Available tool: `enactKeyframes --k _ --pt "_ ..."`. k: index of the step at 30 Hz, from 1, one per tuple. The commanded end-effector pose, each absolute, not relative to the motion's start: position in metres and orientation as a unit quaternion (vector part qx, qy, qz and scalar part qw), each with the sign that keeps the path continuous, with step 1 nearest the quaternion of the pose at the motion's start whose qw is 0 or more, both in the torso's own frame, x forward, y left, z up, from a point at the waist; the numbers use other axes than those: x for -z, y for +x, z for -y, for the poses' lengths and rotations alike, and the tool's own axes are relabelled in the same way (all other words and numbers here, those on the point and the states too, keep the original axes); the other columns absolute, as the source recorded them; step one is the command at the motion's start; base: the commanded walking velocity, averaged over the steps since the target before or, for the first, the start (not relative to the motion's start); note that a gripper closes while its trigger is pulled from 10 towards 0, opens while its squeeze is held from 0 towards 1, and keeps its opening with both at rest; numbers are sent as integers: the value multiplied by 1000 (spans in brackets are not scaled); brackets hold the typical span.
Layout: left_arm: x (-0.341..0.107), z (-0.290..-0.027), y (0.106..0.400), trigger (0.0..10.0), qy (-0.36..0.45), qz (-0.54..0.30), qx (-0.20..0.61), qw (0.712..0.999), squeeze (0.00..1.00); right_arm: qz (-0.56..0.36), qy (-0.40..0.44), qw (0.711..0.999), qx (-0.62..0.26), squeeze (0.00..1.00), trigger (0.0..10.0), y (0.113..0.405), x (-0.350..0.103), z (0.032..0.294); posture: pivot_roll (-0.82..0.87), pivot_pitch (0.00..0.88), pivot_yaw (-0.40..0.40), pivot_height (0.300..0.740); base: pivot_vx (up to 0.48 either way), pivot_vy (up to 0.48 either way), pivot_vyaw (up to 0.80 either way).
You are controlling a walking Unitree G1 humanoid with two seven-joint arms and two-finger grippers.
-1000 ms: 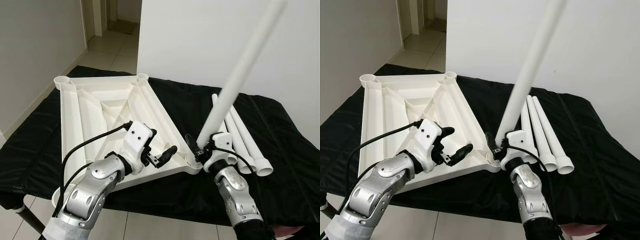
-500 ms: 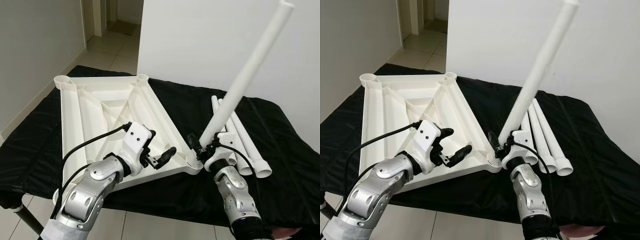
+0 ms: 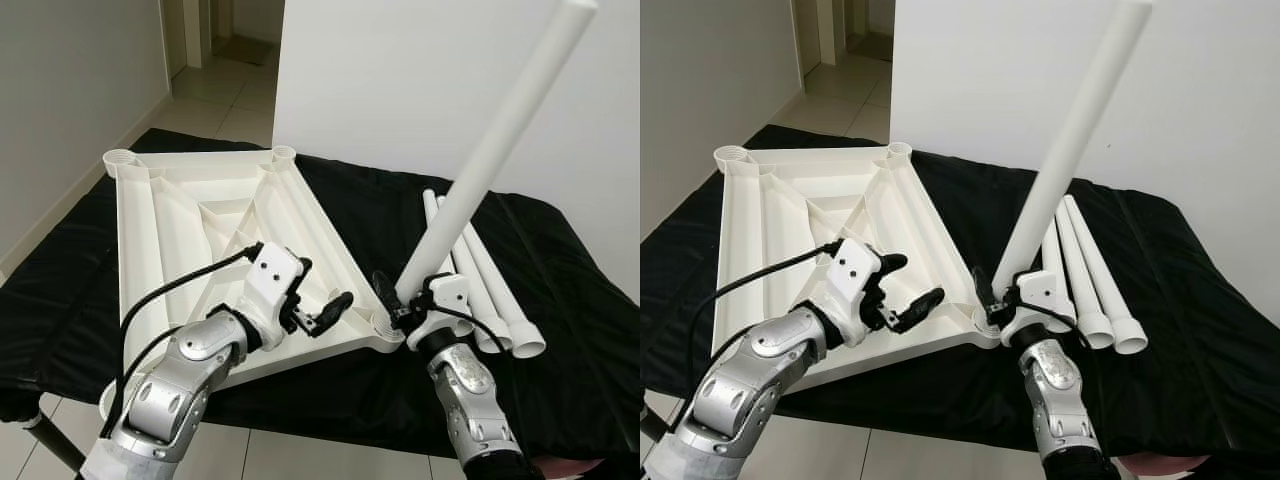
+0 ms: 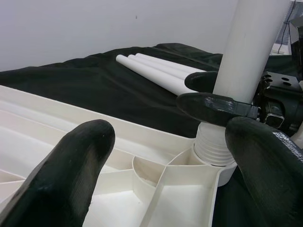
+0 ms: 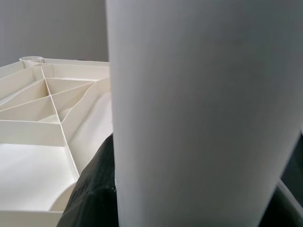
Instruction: Building children table
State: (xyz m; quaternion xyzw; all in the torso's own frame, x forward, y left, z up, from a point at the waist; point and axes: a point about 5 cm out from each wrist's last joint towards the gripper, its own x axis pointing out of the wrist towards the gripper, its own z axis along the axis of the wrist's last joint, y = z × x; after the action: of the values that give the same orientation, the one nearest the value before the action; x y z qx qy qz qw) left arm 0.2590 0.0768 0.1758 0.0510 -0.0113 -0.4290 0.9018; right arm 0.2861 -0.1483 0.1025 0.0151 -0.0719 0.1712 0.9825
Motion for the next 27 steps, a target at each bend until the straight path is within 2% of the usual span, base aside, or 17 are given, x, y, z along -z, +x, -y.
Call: enactKeyframes --k 1,5,7,14,15,17,18,19,23,26,27 --pt "-176 -75 260 10000 49 9 430 901 0 -20 12 985 -170 0 10000 274 -65 155 22 0 -103 740 0 0 0" --pt "-176 -75 260 10000 49 9 430 901 0 -23 23 985 -170 0 10000 273 -64 156 22 0 -103 740 0 0 0" --pt "-177 -75 260 10000 49 10 431 901 0 -39 66 986 -146 0 10000 274 -58 164 24 0 -105 740 0 0 0" --pt "-179 -72 261 10000 42 13 442 896 0 -19 65 986 -155 0 10000 278 -68 161 24 0 -104 740 0 0 0" --pt "-179 -71 261 10000 30 8 451 892 39 -14 71 984 -166 0 10000 280 -73 159 22 0 -104 740 0 0 0" --pt "-179 -71 261 10000 30 8 451 892 39 -14 71 984 -166 0 10000 280 -73 159 22 0 -104 740 0 0 0" --pt "-180 -71 262 10000 23 7 458 889 329 -9 79 981 -175 0 10000 282 -77 157 22 0 -105 740 0 0 0" --pt "-183 -71 263 10000 9 11 468 883 1000 -2 82 979 -189 0 10000 283 -83 156 22 0 -105 740 0 0 0" --pt "-192 -67 269 10000 16 22 478 878 1000 23 79 968 -239 0 10000 288 -105 153 19 0 -106 740 0 0 0" --pt "-192 -67 269 10000 16 22 478 878 1000 23 79 968 -239 0 10000 288 -105 153 19 0 -106 740 0 0 0" --pt "-199 -60 273 10000 34 32 486 873 0 35 66 957 -281 0 10000 291 -122 150 18 0 -107 740 0 0 0"
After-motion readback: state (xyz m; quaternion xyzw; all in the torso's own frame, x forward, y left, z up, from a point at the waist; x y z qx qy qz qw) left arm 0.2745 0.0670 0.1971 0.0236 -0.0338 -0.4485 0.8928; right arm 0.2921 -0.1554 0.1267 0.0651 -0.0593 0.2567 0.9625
